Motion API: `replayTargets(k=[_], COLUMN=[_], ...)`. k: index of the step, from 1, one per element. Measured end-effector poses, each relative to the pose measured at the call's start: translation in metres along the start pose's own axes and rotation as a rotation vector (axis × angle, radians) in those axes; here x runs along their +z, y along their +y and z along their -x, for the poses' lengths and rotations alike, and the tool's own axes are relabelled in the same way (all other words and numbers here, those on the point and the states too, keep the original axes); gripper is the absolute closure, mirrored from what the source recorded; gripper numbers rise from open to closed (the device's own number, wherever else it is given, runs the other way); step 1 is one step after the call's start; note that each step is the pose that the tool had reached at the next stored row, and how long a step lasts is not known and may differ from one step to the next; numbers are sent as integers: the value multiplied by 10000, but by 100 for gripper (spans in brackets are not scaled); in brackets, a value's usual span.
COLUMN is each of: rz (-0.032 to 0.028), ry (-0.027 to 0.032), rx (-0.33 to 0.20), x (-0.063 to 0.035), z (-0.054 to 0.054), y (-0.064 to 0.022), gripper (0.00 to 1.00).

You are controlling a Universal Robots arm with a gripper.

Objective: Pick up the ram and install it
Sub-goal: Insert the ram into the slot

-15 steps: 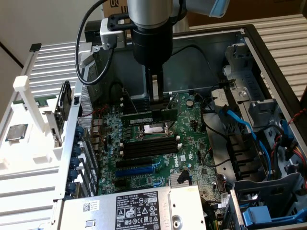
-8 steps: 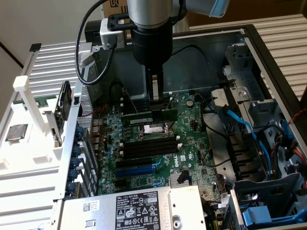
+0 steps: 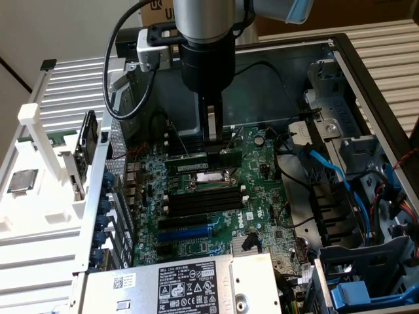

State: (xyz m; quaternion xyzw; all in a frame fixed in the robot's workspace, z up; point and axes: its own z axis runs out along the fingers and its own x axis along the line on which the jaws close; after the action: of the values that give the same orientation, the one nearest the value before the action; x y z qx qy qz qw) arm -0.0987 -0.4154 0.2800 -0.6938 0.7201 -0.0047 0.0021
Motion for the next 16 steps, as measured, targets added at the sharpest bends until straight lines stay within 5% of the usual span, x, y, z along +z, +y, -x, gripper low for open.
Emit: replayTargets(k=[16], rz=[-34], ry=[-5], rx=[0], x=[64], z=[-12], y=[24], gripper=[87])
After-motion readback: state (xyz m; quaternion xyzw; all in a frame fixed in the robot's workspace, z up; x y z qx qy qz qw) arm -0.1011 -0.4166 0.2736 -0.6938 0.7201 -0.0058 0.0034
